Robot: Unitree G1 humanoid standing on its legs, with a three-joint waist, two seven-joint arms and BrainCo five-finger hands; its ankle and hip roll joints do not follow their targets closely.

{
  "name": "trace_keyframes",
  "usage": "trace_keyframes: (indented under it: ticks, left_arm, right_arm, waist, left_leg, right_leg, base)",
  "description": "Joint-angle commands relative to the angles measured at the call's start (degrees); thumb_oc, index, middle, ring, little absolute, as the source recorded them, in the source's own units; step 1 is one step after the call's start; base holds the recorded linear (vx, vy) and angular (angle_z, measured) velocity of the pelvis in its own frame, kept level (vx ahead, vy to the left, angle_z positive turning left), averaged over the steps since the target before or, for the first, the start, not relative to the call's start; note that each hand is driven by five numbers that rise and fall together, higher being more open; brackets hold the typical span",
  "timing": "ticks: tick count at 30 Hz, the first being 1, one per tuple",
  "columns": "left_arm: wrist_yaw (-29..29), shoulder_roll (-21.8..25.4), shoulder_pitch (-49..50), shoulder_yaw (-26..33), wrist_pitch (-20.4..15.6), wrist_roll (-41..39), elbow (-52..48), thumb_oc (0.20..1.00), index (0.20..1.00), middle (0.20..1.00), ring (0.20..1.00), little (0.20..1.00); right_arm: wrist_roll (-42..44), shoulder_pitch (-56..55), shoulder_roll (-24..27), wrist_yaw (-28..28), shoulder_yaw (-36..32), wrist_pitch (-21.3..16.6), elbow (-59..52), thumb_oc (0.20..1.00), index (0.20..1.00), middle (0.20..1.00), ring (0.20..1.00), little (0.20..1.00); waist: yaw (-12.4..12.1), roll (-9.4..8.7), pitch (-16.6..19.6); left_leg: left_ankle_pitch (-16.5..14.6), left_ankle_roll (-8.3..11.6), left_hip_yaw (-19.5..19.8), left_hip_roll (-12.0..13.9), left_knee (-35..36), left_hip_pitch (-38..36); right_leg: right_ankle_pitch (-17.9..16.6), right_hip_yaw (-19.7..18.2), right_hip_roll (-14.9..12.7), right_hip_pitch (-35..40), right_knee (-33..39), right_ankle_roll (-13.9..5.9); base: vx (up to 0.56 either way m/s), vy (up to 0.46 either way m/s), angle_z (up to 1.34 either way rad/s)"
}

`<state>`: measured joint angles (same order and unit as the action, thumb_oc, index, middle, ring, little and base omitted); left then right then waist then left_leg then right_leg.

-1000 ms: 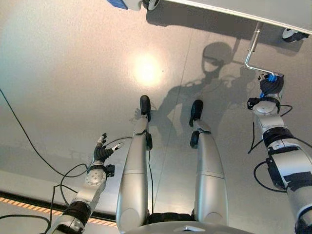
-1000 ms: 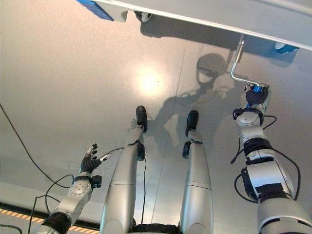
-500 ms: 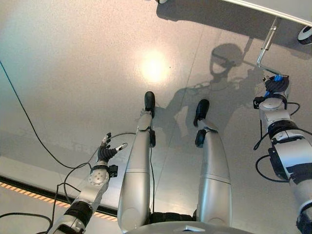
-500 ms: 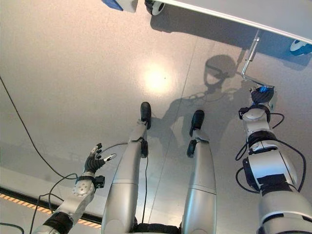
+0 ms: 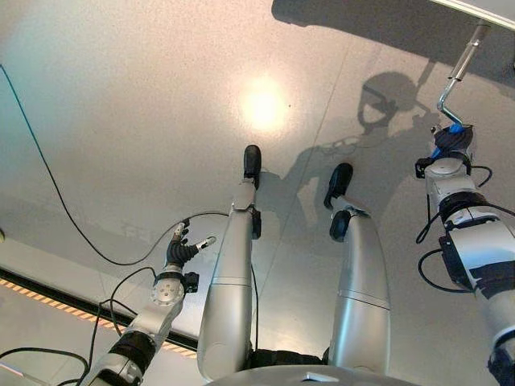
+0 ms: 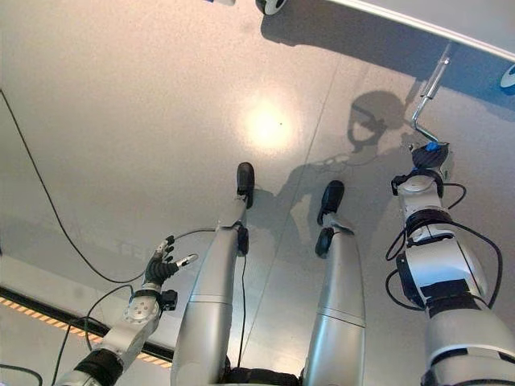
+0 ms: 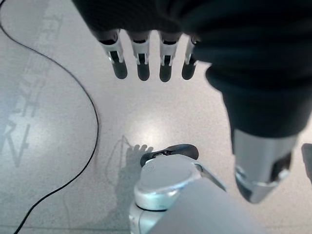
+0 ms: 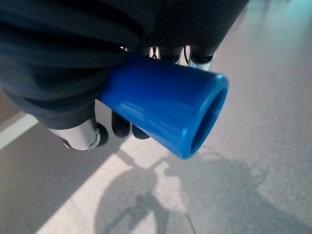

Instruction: Raise the hospital bed

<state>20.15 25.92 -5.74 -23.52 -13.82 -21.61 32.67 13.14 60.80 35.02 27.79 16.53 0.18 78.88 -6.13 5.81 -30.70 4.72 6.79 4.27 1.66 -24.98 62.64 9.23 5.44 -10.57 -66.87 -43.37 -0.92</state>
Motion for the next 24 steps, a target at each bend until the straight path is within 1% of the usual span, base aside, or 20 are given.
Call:
trace_keyframes:
  ticks: [1, 5, 6, 7, 8, 9, 10, 11, 13, 14, 15, 17, 19, 20, 23, 24]
  left_arm:
    - [0.4, -0.1, 0.1, -1.4, -0.3, -1.8, -1.7, 1.0, 1.0, 1.0, 1.0, 1.0]
    - [0.4, 0.0, -0.3, -1.7, -0.3, -1.7, -1.9, 1.0, 1.0, 1.0, 1.0, 1.0]
    - [0.4, 0.4, 0.5, -2.2, -0.4, -1.7, -2.2, 1.0, 1.0, 1.0, 1.0, 1.0]
    - [0.4, 0.4, 0.5, -2.1, -0.4, -1.7, -2.3, 1.0, 1.0, 1.0, 1.0, 1.0]
    - [0.4, 0.3, -0.5, -1.7, -0.4, -1.6, -2.3, 1.0, 1.0, 1.0, 1.0, 1.0]
    - [0.5, 0.3, 0.1, -2.2, -0.4, -1.6, -2.0, 1.0, 1.0, 1.0, 1.0, 1.0]
    - [0.6, 0.3, -0.8, -1.7, -0.4, -1.6, -2.1, 1.0, 1.0, 1.0, 1.0, 1.0]
    - [0.6, 0.2, -0.1, -2.3, -0.5, -1.6, -2.0, 1.0, 1.0, 1.0, 1.0, 1.0]
    - [0.7, 0.0, -0.4, -2.3, -0.5, -1.5, -2.0, 1.0, 1.0, 1.0, 1.0, 1.0]
    - [0.8, 0.0, -1.2, -1.8, -0.5, -1.5, -2.0, 1.0, 1.0, 1.0, 1.0, 1.0]
    - [0.8, -0.2, -0.5, -2.2, -0.5, -1.5, -1.7, 1.0, 1.0, 1.0, 1.0, 1.0]
    - [1.2, 0.0, -1.0, -2.3, -0.7, -1.5, -1.4, 1.0, 1.0, 1.0, 1.0, 1.0]
    - [1.3, 0.1, -1.0, -2.1, -0.8, -1.6, -1.5, 1.0, 1.0, 1.0, 1.0, 1.0]
    - [1.7, 0.3, -1.1, -1.8, -0.9, -1.7, -1.5, 1.0, 1.0, 1.0, 1.0, 1.0]
    - [1.9, 0.4, -0.9, -1.4, -0.9, -1.8, -1.2, 1.0, 1.0, 1.0, 1.0, 1.0]
    - [1.9, 0.4, -0.9, -1.3, -0.9, -1.8, -1.2, 1.0, 1.0, 1.0, 1.0, 1.0]
  right_arm:
    - [-2.8, 2.1, -0.4, -3.7, 6.2, -1.3, -1.1, 0.2, 0.2, 0.2, 0.2, 0.2]
    - [-3.7, 3.6, -0.6, -4.5, 7.3, -1.1, -1.1, 0.2, 0.2, 0.2, 0.2, 0.2]
    - [-4.2, 3.6, -0.8, -5.0, 8.1, -1.0, -1.4, 0.2, 0.2, 0.2, 0.2, 0.2]
    - [-4.2, 3.7, -0.8, -5.0, 8.2, -1.0, -1.4, 0.2, 0.2, 0.2, 0.2, 0.2]
    - [-4.9, 5.7, -1.0, -5.4, 8.8, -0.8, -1.4, 0.2, 0.2, 0.2, 0.2, 0.2]
    - [-5.4, 5.4, -1.5, -5.5, 9.5, -0.7, -1.6, 0.2, 0.2, 0.2, 0.2, 0.2]
    - [-5.5, 6.4, -1.4, -5.5, 9.5, -0.7, -1.7, 0.2, 0.2, 0.2, 0.2, 0.2]
    - [-5.9, 5.9, -2.0, -5.4, 9.9, -0.9, -2.3, 0.2, 0.2, 0.2, 0.2, 0.2]
    - [-6.2, 6.0, -2.9, -5.5, 10.5, -1.3, -3.9, 0.2, 0.2, 0.2, 0.2, 0.2]
    - [-6.2, 7.0, -2.8, -5.4, 10.5, -1.3, -4.0, 0.2, 0.2, 0.2, 0.2, 0.2]
    - [-6.1, 6.2, -3.7, -5.3, 10.6, -1.6, -4.6, 0.2, 0.2, 0.2, 0.2, 0.2]
    - [-5.7, 6.7, -6.0, -4.9, 11.5, -2.6, -7.5, 0.2, 0.2, 0.2, 0.2, 0.2]
    - [-5.5, 6.5, -6.8, -4.9, 11.6, -2.9, -8.4, 0.2, 0.2, 0.2, 0.2, 0.2]
    - [-5.3, 6.5, -8.4, -4.8, 12.5, -3.8, -11.7, 0.2, 0.2, 0.2, 0.2, 0.2]
    - [-4.8, 5.7, -10.2, -4.4, 13.3, -5.2, -17.1, 0.2, 0.2, 0.2, 0.2, 0.2]
    - [-4.8, 5.7, -10.2, -4.4, 13.3, -5.1, -17.2, 0.2, 0.2, 0.2, 0.2, 0.2]
  waist:
    - [-1.5, 6.44, 0.9]
    - [-2.1, 6.9, 0.9]
    - [-2.2, 7.02, 0.9]
    - [-2.2, 7.04, 0.9]
    - [-2.6, 7.3, 0.9]
    - [-2.7, 7.36, 0.9]
    - [-2.8, 7.46, 0.9]
    - [-2.8, 7.53, 0.9]
    - [-2.7, 7.61, 0.9]
    - [-2.8, 7.7, 0.9]
    - [-2.7, 7.59, 0.9]
    - [-2.7, 7.36, 0.9]
    - [-2.6, 7.24, 0.9]
    - [-2.4, 6.94, 0.9]
    - [-1.9, 6.24, 0.9]
    - [-1.9, 6.21, 0.9]
  left_leg:
    - [-3.3, -2.23, -0.9, -2.1, -5.9, 3.3]
    - [-3.5, -2.29, -0.6, -2.5, -6.5, 4.0]
    - [-5.7, -2.19, -0.7, -2.8, -7.7, 2.6]
    - [-5.8, -2.2, -0.6, -2.9, -7.7, 2.7]
    - [-3.8, -2.4, -0.5, -3.0, -7.1, 4.6]
    - [-5.9, -2.33, -0.5, -3.2, -7.9, 3.1]
    - [-3.8, -2.48, -0.4, -3.2, -7.2, 4.8]
    - [-6.0, -2.34, -0.6, -3.5, -8.2, 3.4]
    - [-6.0, -2.3, -0.5, -3.7, -8.3, 3.5]
    - [-3.9, -2.43, -0.3, -3.7, -7.4, 5.2]
    - [-6.1, -2.32, -0.5, -3.7, -8.3, 3.4]
    - [-6.4, -2.42, -0.7, -3.8, -8.5, 3.3]
    - [-6.4, -2.45, -0.7, -3.9, -8.5, 3.2]
    - [-6.5, -2.53, -0.8, -3.9, -8.2, 2.8]
    - [-6.5, -2.56, -1.0, -3.9, -7.8, 2.4]
    - [-6.4, -2.57, -1.0, -3.9, -7.8, 2.4]
  right_leg:
    - [-4.5, -1.5, -0.2, -0.4, 2.2, -5.51]
    - [-3.8, -1.3, -0.9, -1.0, 0.9, -5.61]
    - [-1.6, -1.7, -1.3, 0.3, -0.5, -6.04]
    - [-1.6, -1.7, -1.3, 0.3, -0.6, -6.04]
    - [-3.3, -1.1, -1.5, -1.5, 0.0, -5.71]
    - [-1.3, -1.7, -1.8, 0.0, -1.0, -6.13]
    - [-3.2, -1.2, -1.7, -1.6, -0.1, -5.73]
    - [-1.1, -1.8, -2.0, -0.2, -1.6, -6.13]
    - [-0.9, -1.6, -2.3, -0.2, -1.8, -6.14]
    - [-2.8, -1.1, -2.2, -1.8, -0.9, -5.74]
    - [-0.8, -1.6, -2.3, -0.1, -1.9, -6.14]
    - [-0.6, -1.5, -2.5, 0.1, -1.9, -6.15]
    - [-0.6, -1.6, -2.6, 0.2, -2.0, -6.13]
    - [-0.7, -1.8, -2.5, 0.4, -1.5, -6.17]
    - [-1.2, -1.8, -2.5, 0.9, -0.6, -6.34]
    - [-1.2, -1.8, -2.5, 0.9, -0.6, -6.34]
  base:
    - [0.04, 0.045, 0.11]
    - [0.04, 0.017, 0.09]
    - [0.08, 0.007, 0.13]
    - [0.03, 0.026, 0.18]
    - [0.03, 0.02, 0.18]
    - [-0.03, 0.03, 0.15]
    - [0.09, 0.008, 0.09]
    - [0.03, 0.015, 0.06]
    - [0.04, 0.018, 0.08]
    - [0.03, 0.021, 0.13]
    - [0.04, 0.033, 0.11]
    - [0.08, 0.029, 0.03]
    - [0.02, 0.015, 0.0]
    - [0.0, 0.0, 0.0]
    - [0.01, 0.011, 0.0]
    - [0.02, 0.034, -0.02]
